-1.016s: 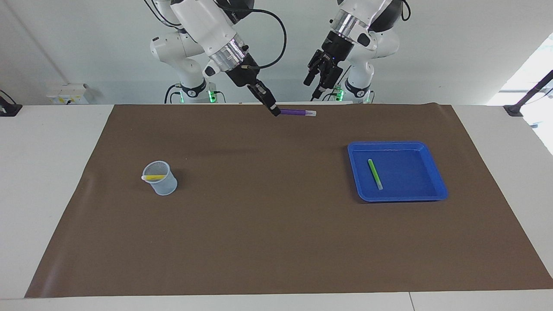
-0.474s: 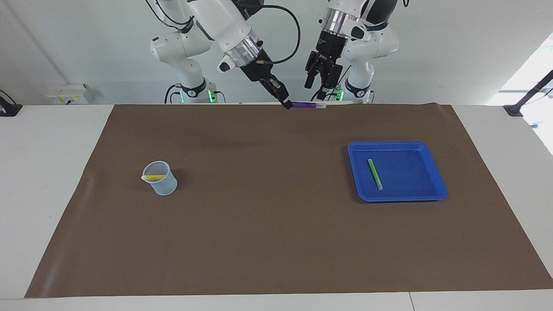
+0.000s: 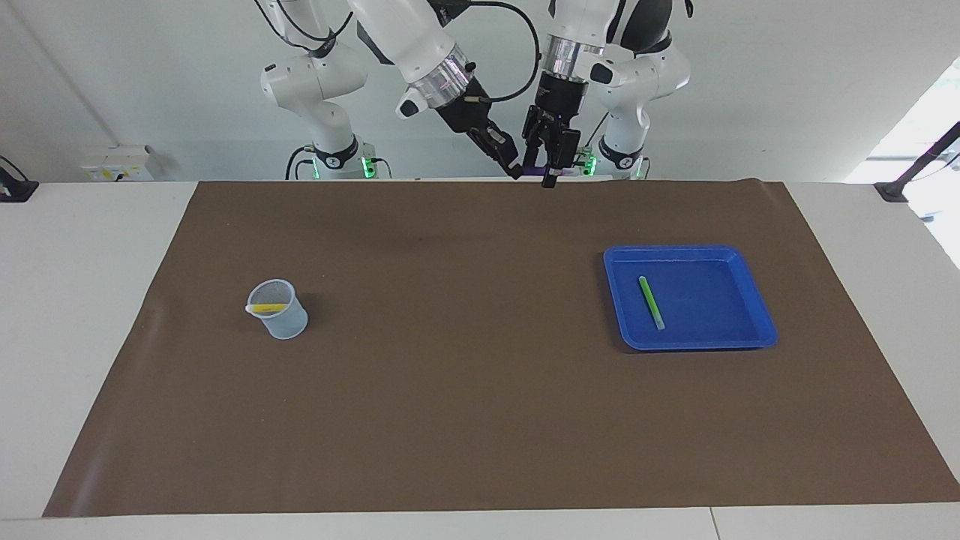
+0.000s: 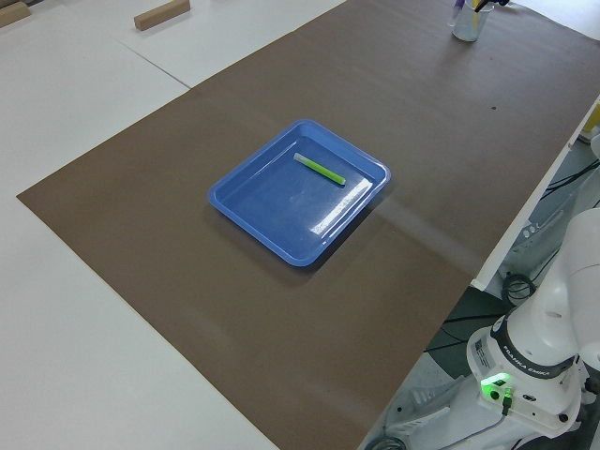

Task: Right arm passes pens to left for tray arrangement
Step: 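Bring the purple pen toward the left gripper and close left gripper on it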

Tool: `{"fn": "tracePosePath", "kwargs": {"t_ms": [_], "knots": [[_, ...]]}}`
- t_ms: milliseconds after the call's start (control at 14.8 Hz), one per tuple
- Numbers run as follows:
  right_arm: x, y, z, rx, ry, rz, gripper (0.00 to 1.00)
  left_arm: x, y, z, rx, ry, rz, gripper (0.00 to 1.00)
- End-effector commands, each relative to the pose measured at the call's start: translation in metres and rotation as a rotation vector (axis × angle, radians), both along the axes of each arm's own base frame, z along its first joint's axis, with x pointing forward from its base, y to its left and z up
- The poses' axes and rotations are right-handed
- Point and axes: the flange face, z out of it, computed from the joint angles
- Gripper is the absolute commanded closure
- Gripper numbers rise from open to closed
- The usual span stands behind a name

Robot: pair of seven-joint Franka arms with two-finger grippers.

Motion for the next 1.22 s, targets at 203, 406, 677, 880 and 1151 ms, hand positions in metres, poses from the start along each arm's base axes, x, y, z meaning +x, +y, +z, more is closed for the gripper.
{"fn": "tracePosePath", "kwargs": {"t_ms": [203,406,677,880,1151], "knots": [[-0.002,-0.001,0.005,0.018,0.014,-0.009,1.00,-0.005,0.000,-0.001,0.085,0.015,-0.021,0.15],[-0.002,-0.001,0.003,0.016,0.017,-0.009,1.00,-0.008,-0.001,-0.002,0.092,0.026,-0.025,0.17],[-0.002,-0.001,0.003,0.016,0.016,-0.008,1.00,-0.009,0.003,-0.001,0.101,0.043,-0.022,0.19],[-0.003,-0.001,0.001,0.013,0.019,-0.006,1.00,-0.009,0.004,0.000,0.101,0.044,-0.019,0.23],[-0.005,-0.003,-0.001,0.008,0.016,-0.002,1.00,-0.005,0.011,0.010,0.086,0.036,-0.005,0.24]]}}
